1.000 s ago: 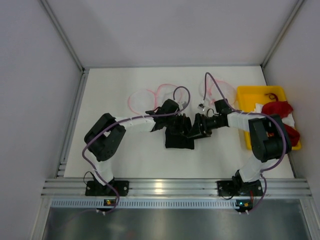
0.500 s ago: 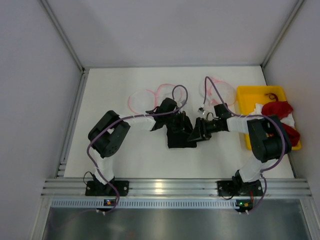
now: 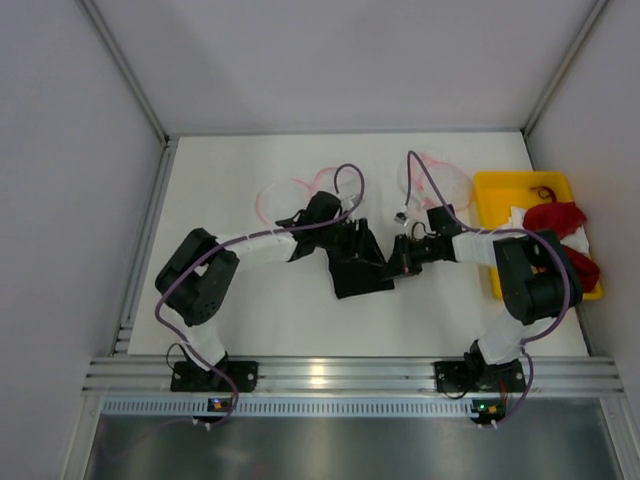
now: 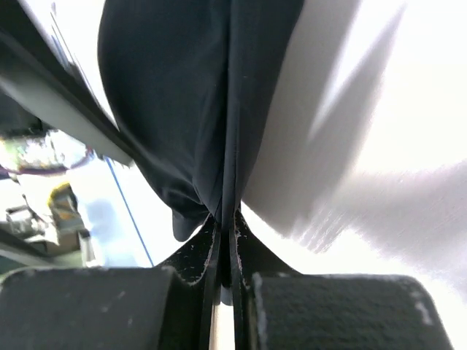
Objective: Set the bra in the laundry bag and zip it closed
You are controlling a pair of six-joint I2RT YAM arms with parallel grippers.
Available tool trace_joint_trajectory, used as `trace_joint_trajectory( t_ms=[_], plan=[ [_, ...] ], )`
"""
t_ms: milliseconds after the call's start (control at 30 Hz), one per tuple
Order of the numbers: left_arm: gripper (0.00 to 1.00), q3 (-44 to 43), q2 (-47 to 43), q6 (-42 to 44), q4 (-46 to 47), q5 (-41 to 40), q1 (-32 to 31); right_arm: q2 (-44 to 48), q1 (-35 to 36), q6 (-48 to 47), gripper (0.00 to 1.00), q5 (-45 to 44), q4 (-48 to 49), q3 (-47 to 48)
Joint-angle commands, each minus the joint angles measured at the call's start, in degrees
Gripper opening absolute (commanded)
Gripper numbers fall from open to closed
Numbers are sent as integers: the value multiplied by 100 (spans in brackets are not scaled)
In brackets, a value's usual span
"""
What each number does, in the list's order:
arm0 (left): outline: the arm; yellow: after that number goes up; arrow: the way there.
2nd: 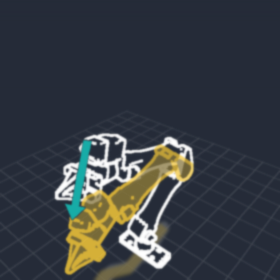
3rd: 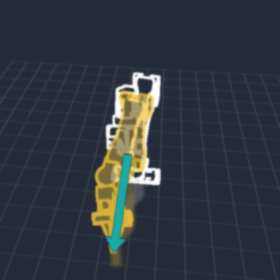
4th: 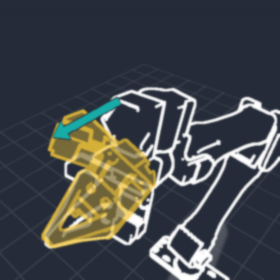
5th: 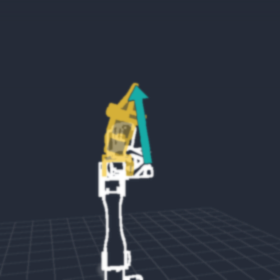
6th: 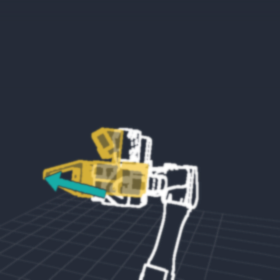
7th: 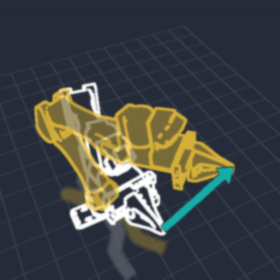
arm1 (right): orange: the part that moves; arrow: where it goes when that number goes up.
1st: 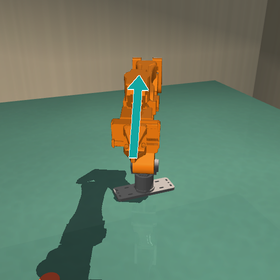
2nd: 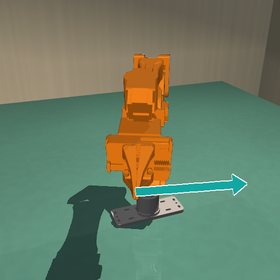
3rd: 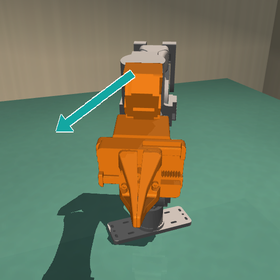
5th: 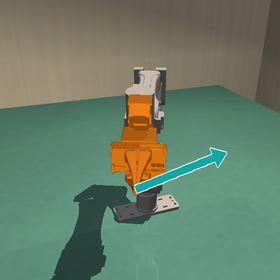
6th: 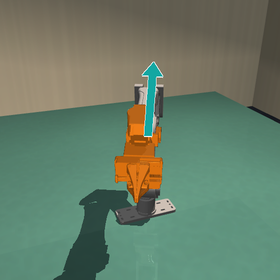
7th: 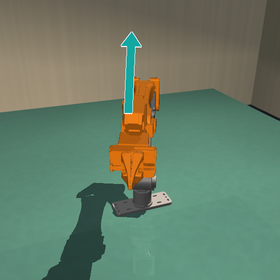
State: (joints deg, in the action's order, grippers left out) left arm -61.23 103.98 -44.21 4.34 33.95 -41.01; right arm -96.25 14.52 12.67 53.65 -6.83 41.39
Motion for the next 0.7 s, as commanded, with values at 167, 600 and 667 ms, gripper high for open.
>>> trace_joint_trajectory(
  t_ms=[167,600,667],
  plan=[
    [68,146,-2100,2411,-1522,454,1076,502,42,-2187,0,436,-1389,730],
    [85,823,-3690,6431,-2280,2263,1904,571,1184,-5081,0,76,-3833,1890],
    [94,1129,-3911,7158,-2280,2553,1896,607,1350,-5300,0,49,-4036,2057]
  ],
)
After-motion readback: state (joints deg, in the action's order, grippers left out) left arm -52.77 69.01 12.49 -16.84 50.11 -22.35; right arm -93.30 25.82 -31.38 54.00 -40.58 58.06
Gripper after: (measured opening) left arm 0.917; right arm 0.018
